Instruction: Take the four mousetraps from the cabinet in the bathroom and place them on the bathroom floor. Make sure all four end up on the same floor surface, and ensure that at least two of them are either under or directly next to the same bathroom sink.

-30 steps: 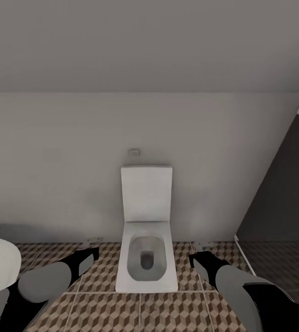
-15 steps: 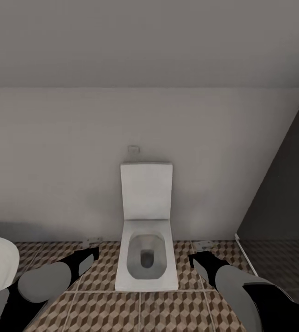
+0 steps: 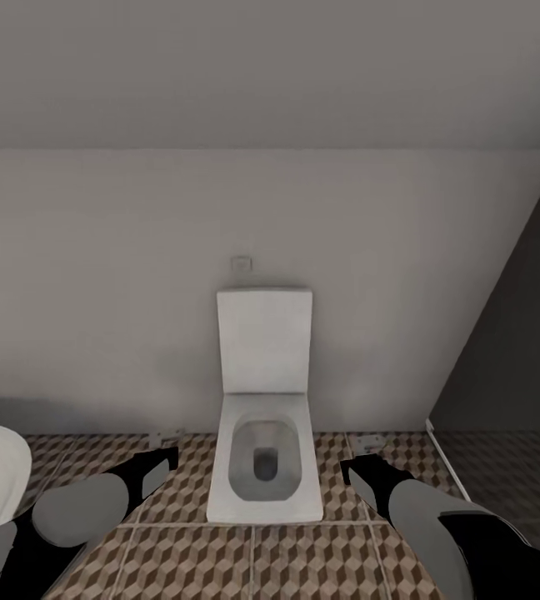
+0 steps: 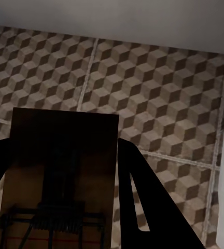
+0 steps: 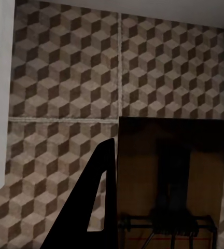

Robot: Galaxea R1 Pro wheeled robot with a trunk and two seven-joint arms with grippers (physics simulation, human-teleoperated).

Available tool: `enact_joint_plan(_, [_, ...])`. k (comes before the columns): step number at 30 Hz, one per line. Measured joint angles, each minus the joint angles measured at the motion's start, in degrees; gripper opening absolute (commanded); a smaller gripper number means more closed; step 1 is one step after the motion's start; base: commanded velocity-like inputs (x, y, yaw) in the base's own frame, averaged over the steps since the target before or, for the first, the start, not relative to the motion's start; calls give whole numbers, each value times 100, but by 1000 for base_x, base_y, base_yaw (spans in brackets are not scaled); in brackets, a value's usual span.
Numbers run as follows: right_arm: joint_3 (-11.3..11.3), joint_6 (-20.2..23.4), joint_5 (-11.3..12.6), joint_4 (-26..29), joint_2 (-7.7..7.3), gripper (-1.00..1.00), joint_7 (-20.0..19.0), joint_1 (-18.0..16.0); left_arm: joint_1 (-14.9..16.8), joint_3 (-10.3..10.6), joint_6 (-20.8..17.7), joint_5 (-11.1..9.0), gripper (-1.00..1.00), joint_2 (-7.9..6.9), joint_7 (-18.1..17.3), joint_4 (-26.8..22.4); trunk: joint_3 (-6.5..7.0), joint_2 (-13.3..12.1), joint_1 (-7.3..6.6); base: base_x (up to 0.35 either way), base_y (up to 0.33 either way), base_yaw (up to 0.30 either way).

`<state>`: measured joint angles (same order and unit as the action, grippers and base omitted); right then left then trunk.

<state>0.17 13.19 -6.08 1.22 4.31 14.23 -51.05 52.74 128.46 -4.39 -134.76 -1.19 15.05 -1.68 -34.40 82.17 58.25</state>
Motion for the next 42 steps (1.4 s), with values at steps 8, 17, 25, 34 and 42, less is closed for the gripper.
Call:
enact_joint_plan(8, [0,0,0,0,-2,-100,0,0,0,0,-2,0,-100,0,0,0,-144,321,176,0,0,0])
enact_joint_plan(17, [0,0,0,0,-2,-100,0,0,0,0,2,0,-100,0,0,0,-305,682,374,0,0,0])
enact_joint_plan(25, [0,0,0,0,-2,-100,0,0,0,0,2,0,-100,0,0,0,-449,1003,549,0,0,0])
enact_joint_plan(34, [0,0,0,0,-2,-100,0,-1,0,0,2,0,-100,0,0,0,-611,1364,747,0,0,0])
enact_joint_plan(42, [0,0,0,0,-2,-100,0,0,0,0,-2,0,-100,0,-1,0,-754,1685,923,0,0,0])
